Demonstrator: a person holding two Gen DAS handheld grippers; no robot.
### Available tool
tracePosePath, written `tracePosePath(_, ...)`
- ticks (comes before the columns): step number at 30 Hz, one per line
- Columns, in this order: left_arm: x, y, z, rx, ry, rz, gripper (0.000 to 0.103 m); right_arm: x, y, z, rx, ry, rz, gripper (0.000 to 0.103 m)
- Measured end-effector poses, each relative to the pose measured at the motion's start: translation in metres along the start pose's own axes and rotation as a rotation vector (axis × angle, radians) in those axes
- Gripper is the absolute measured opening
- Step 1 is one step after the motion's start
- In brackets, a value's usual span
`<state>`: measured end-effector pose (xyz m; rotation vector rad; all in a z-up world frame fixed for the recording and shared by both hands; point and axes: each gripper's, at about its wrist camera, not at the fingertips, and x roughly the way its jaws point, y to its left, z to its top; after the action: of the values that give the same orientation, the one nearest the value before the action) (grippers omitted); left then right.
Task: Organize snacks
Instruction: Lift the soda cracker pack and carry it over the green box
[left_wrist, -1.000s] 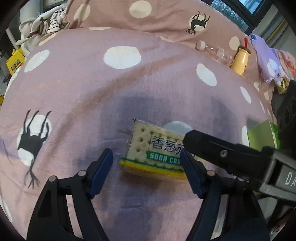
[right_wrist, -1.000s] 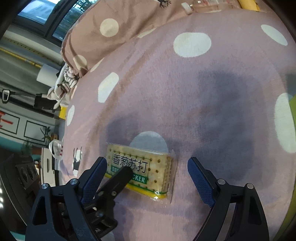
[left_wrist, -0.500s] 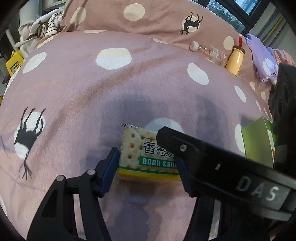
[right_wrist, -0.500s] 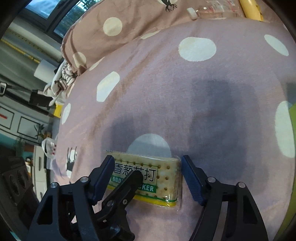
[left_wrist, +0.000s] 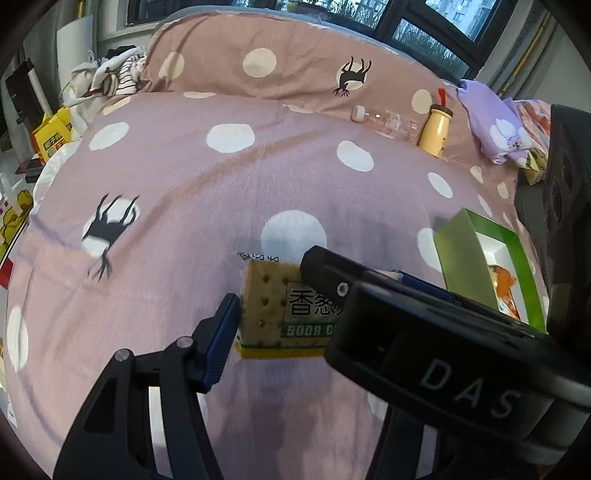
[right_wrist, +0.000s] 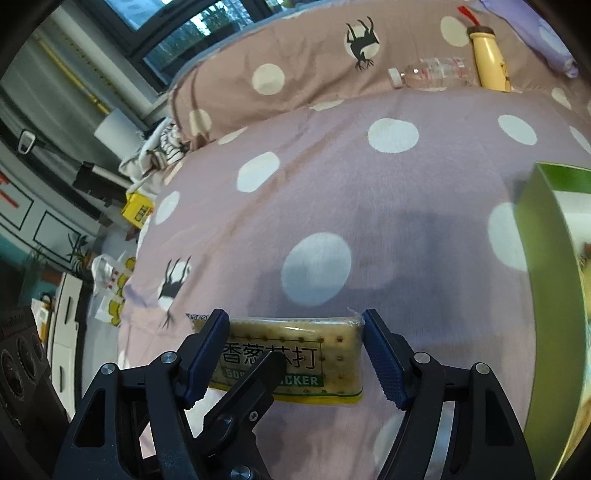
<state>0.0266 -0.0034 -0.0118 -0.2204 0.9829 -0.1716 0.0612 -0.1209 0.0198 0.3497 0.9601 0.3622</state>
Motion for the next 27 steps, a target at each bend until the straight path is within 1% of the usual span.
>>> tracePosePath(5,-0.016,-0.003,-0.023,-0.007,-0.002,-0.017,0.059,-0.014,0.008,-0.022,-0.007,-0.015,-0.012,0.076)
tracePosePath(10,-0.030,-0.008,-0.035,0.000,-0.010,-0.030,0.059,-0.031,0.008,-0.041,0.000,-0.033,-0.021,0.076)
tracePosePath(17,-0.049,-0.015,-0.047,0.004,-0.034,-0.061,0.059,-0.056,0.013,-0.055,-0.005,-0.077,-0.031,0.076)
tracePosePath(27,-0.069,-0.038,-0.052,0.049,-0.067,-0.091,0.059,-0.088,0.008,-0.066,0.013,-0.140,-0.038,0.076)
